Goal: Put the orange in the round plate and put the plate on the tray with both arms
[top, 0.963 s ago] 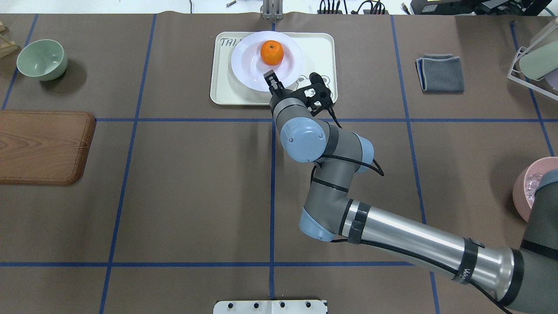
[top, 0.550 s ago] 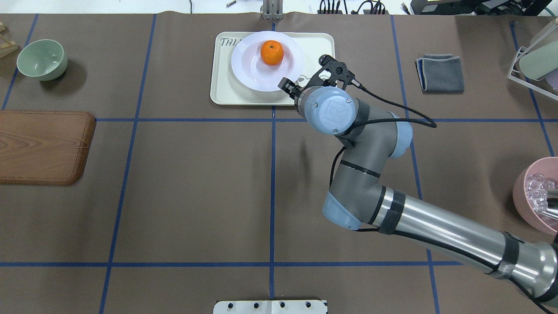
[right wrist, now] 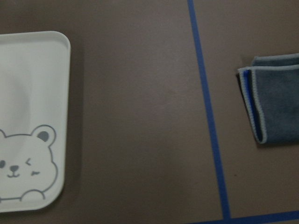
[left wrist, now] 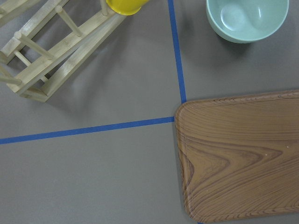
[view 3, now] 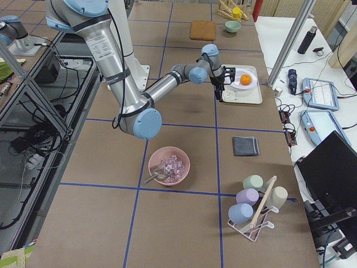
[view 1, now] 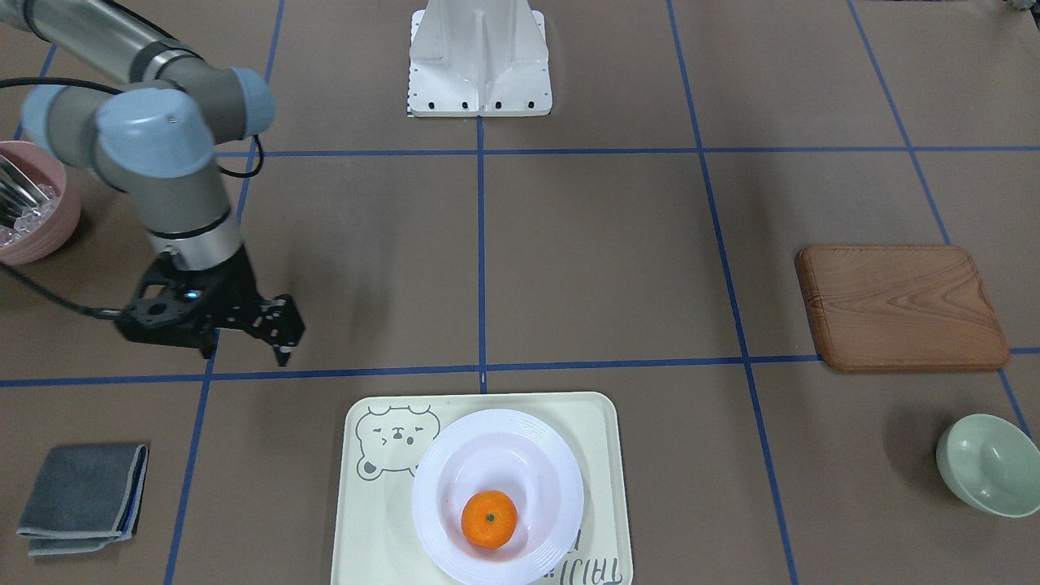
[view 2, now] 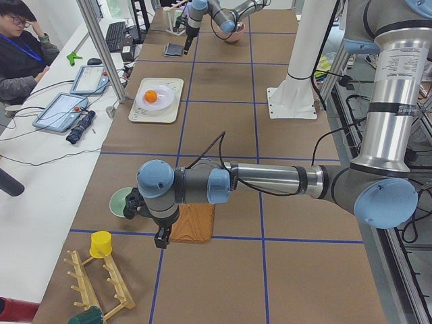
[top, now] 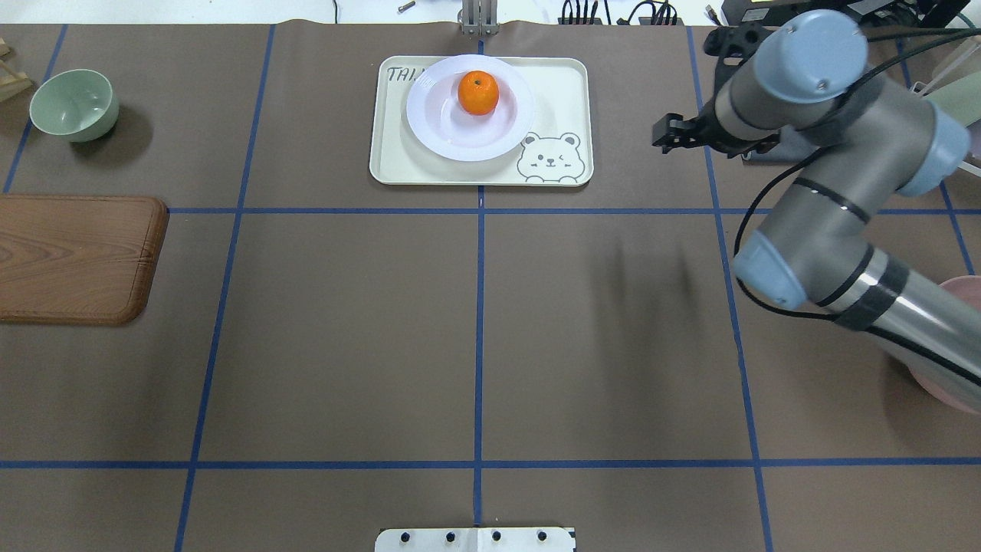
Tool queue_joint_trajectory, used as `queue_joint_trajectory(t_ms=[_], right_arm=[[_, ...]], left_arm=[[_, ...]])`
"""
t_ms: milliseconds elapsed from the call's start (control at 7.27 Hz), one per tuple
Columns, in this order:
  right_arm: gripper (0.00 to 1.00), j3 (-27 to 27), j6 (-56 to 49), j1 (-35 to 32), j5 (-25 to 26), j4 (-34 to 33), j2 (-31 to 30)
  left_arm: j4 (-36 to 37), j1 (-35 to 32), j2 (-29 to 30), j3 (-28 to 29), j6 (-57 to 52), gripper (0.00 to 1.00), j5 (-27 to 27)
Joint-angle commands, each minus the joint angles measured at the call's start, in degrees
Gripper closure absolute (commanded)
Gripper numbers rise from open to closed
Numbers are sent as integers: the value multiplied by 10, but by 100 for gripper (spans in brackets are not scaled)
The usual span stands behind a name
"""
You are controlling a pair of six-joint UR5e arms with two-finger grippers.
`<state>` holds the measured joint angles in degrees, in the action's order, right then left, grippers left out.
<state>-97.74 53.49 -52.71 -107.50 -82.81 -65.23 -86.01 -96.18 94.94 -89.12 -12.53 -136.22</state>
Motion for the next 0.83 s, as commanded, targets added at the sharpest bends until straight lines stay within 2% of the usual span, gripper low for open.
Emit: queue_joint_trajectory(t_ms=[0, 138, 412, 688], right_arm=[[0, -33, -280, -145, -93, -72, -76], [0, -31, -397, -204, -112, -99, -99], [0, -26, -547, -287, -118, -154, -125], [0, -26, -628, -338, -187, -155, -195]], left_arm=[[5, 0, -35, -53, 0, 1, 0], [5, 0, -42, -62, 0, 1, 0], [5, 0, -43, -62, 0, 1, 0], [4, 0, -46, -62, -1, 1, 0]])
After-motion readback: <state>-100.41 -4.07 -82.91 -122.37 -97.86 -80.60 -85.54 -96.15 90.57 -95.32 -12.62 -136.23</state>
